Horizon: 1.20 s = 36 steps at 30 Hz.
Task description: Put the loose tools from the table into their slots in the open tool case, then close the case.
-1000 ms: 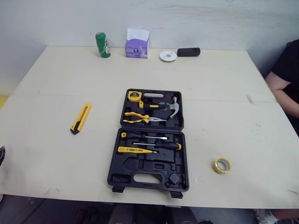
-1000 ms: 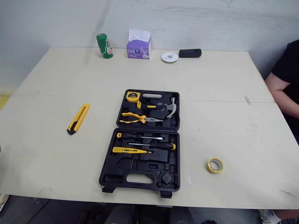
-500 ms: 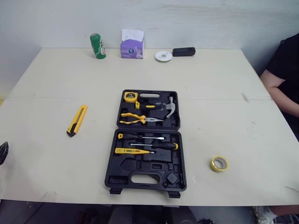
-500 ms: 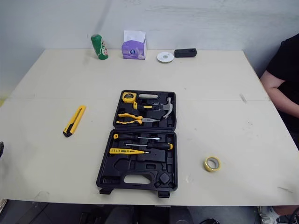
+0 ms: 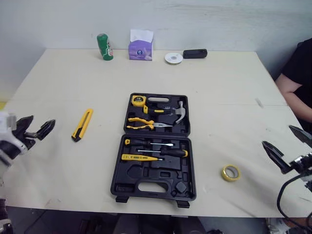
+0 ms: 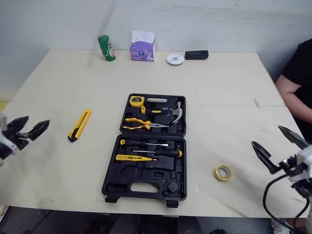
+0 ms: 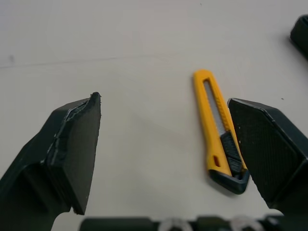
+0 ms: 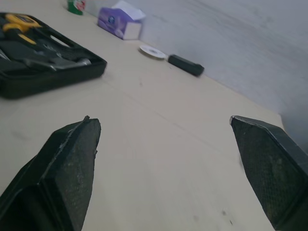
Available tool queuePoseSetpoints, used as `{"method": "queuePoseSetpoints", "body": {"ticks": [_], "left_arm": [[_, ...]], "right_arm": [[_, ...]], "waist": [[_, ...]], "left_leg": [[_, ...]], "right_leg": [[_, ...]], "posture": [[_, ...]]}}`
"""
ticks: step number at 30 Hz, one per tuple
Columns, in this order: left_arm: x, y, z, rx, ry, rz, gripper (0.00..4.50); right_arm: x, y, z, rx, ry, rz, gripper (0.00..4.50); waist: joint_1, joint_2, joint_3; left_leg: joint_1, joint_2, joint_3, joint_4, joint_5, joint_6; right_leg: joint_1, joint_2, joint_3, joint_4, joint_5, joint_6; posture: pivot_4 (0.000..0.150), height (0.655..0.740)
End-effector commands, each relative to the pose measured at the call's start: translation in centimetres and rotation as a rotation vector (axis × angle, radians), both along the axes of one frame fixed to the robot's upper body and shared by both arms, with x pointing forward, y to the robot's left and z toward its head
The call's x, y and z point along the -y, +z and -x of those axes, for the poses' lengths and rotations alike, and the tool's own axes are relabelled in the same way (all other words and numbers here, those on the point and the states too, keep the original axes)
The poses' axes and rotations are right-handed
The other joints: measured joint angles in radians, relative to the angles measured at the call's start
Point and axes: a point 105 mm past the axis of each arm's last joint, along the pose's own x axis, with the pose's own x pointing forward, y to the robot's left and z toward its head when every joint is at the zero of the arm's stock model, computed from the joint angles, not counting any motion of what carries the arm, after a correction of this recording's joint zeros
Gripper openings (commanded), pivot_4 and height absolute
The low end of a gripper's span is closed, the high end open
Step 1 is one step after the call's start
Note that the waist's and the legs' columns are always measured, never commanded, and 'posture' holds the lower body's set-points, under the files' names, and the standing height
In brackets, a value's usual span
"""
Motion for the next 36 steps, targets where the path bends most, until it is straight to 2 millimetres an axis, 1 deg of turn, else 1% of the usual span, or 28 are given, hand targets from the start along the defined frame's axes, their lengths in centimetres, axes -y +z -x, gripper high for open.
{"method": "queuePoseSetpoints", "body": {"ticks": [1,2,4,8,10,13,16,18,22,25,28,34,35,36], "left_arm": [[1.3,1.1,-0.9,-0.154,-0.006,-0.023,4.44],[1.7,1.3,-1.1,-0.175,-0.010,0.005,4.44],[2.7,1.4,-1.4,-0.255,-0.028,-0.004,4.44],[3.6,1.5,-2.2,-0.347,-0.020,0.003,4.44],[4.1,1.2,-2.8,-0.392,-0.029,-0.007,4.44],[3.7,0.3,-3.5,-0.476,0.004,-0.082,4.44],[3.9,-0.1,-3.9,-0.520,-0.029,-0.132,4.44],[4.0,-0.5,-4.5,-0.542,-0.020,-0.148,4.44],[5.1,-0.8,-5.8,-0.547,-0.029,-0.115,4.44],[5.1,-1.5,-6.1,-0.562,-0.032,-0.129,4.44],[5.5,-2.3,-6.0,-0.591,-0.056,-0.113,4.44],[5.8,-4.0,-5.2,-0.657,-0.096,-0.107,4.44],[5.7,-4.5,-4.9,-0.673,-0.101,-0.122,3.90],[5.5,-4.8,-4.7,-0.684,-0.104,-0.133,3.62]], "right_arm": [[-3.5,2.4,-0.2,0.001,0.180,0.035,4.50],[-4.1,2.5,-0.2,-0.015,0.211,0.036,4.50],[-5.7,3.1,-0.2,-0.041,0.288,0.045,4.50],[-7.6,3.7,-0.2,-0.057,0.374,0.085,4.50],[-8.8,4.2,-0.3,-0.039,0.410,0.075,4.50],[-10.7,4.7,-0.1,-0.027,0.475,0.055,4.50],[-12.2,4.9,0.2,-0.027,0.528,0.043,4.50],[-13.0,5.0,0.3,-0.020,0.558,0.039,4.50],[-13.8,5.0,0.4,-0.014,0.585,0.036,4.50],[-14.2,5.1,0.4,-0.011,0.602,0.038,4.50],[-14.5,5.1,0.5,-0.012,0.612,0.038,4.50],[-14.9,5.1,0.6,-0.017,0.617,0.042,4.50],[-14.9,5.1,0.6,-0.018,0.611,0.034,4.50],[-14.9,5.2,0.6,-0.018,0.606,0.028,4.50]], "waist": [[0.000,0.000,0.000],[0.001,0.000,0.000],[0.001,0.000,0.000],[0.001,-0.002,0.001],[0.002,-0.002,0.001],[0.001,-0.003,0.002],[0.001,-0.003,0.002],[0.001,-0.005,0.003],[0.005,-0.009,0.005],[0.006,-0.010,0.006],[0.006,-0.010,0.006],[0.005,-0.010,0.006],[0.005,-0.010,0.006],[0.005,-0.010,0.006]], "left_leg": [[-0.001,0.000,0.000,0.000,0.000,0.000],[-0.001,0.000,0.000,0.000,0.001,0.000],[-0.002,0.000,-0.001,0.000,0.001,-0.001],[-0.005,0.000,-0.001,0.002,0.003,-0.004],[-0.006,0.000,-0.001,0.003,0.004,-0.005],[-0.006,0.000,-0.001,0.004,0.004,-0.005],[-0.007,0.000,-0.001,0.004,0.005,-0.006],[-0.008,0.000,-0.001,0.004,0.005,-0.006],[-0.011,0.000,-0.001,0.012,0.004,-0.005],[-0.012,0.000,-0.001,0.014,0.004,-0.004],[-0.012,0.000,-0.001,0.014,0.004,-0.004],[-0.011,0.000,-0.001,0.014,0.004,-0.004],[-0.011,0.000,-0.001,0.014,0.004,-0.004],[-0.011,0.000,-0.001,0.014,0.004,-0.004]], "right_leg": [[0.000,0.000,0.000,0.001,0.000,0.000],[-0.001,0.000,0.000,0.001,0.000,0.000],[-0.002,0.001,0.000,0.002,0.000,0.000],[-0.003,0.002,0.000,0.004,0.000,0.000],[-0.004,0.002,0.000,0.004,0.000,0.001],[-0.004,0.002,0.000,0.004,0.000,0.001],[-0.005,0.003,0.001,0.004,0.000,0.001],[-0.006,0.003,0.001,0.006,0.000,0.001],[-0.007,0.003,0.000,0.006,0.000,0.001],[-0.007,0.002,0.000,0.007,0.001,0.002],[-0.007,0.002,0.000,0.007,0.001,0.002],[-0.007,0.002,0.001,0.007,0.001,0.002],[-0.007,0.002,0.001,0.007,0.001,0.002],[-0.007,0.002,0.001,0.007,0.001,0.002]], "posture": [[0.150,0.7400],[0.150,0.7400],[0.150,0.7400],[0.150,0.7400],[0.150,0.7400],[0.150,0.7400],[0.150,0.7400],[0.150,0.7400],[0.150,0.7400],[0.150,0.7400],[0.150,0.7400],[0.150,0.7400],[0.150,0.7400],[0.150,0.7400]]}}
